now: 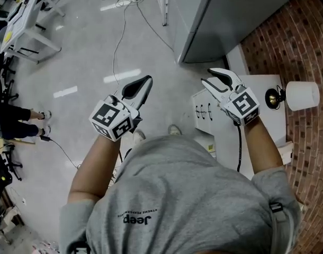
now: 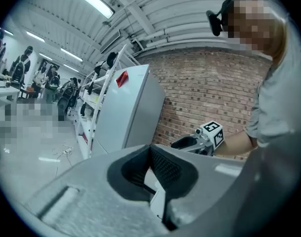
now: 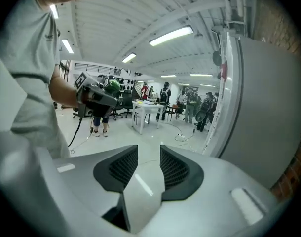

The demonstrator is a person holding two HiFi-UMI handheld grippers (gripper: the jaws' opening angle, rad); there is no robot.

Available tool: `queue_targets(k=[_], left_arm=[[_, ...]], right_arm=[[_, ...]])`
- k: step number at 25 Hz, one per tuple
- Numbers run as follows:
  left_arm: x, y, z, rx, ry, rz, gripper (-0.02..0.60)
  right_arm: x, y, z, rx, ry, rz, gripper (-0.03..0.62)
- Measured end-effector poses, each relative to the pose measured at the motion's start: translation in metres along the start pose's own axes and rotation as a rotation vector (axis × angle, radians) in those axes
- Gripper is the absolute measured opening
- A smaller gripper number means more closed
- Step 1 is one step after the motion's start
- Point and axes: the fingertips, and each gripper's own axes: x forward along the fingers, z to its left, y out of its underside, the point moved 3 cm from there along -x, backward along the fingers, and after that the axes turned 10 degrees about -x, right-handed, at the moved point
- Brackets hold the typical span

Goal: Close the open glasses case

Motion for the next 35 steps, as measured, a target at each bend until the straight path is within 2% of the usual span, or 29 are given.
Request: queue_targets(k=[6, 15, 20, 35], left_arm=[[-0.059, -0.024, 0.029, 0.022, -0.075, -0.057, -0.003], [-0.126, -0.043, 0.059, 0.015, -0.162, -0.122, -0.003], [-0.148, -0.046, 0.072, -0.001, -0.203, -0.153, -0.003], [-0.154, -0.045, 0.07, 0.0, -0.219, -0.174, -0.003]], right_arm=[[0.044, -0.074, 0.016, 0.069, -0.018, -0.125, 0.108], [0.102, -0.126, 0.048, 0.181, -0.029, -0.203, 0.06], [0.118, -0.134, 0.049, 0.211, -0.005, -0.211, 0.01], [0.111, -0.129, 0.047, 0.246, 0.019, -0.214, 0.008]])
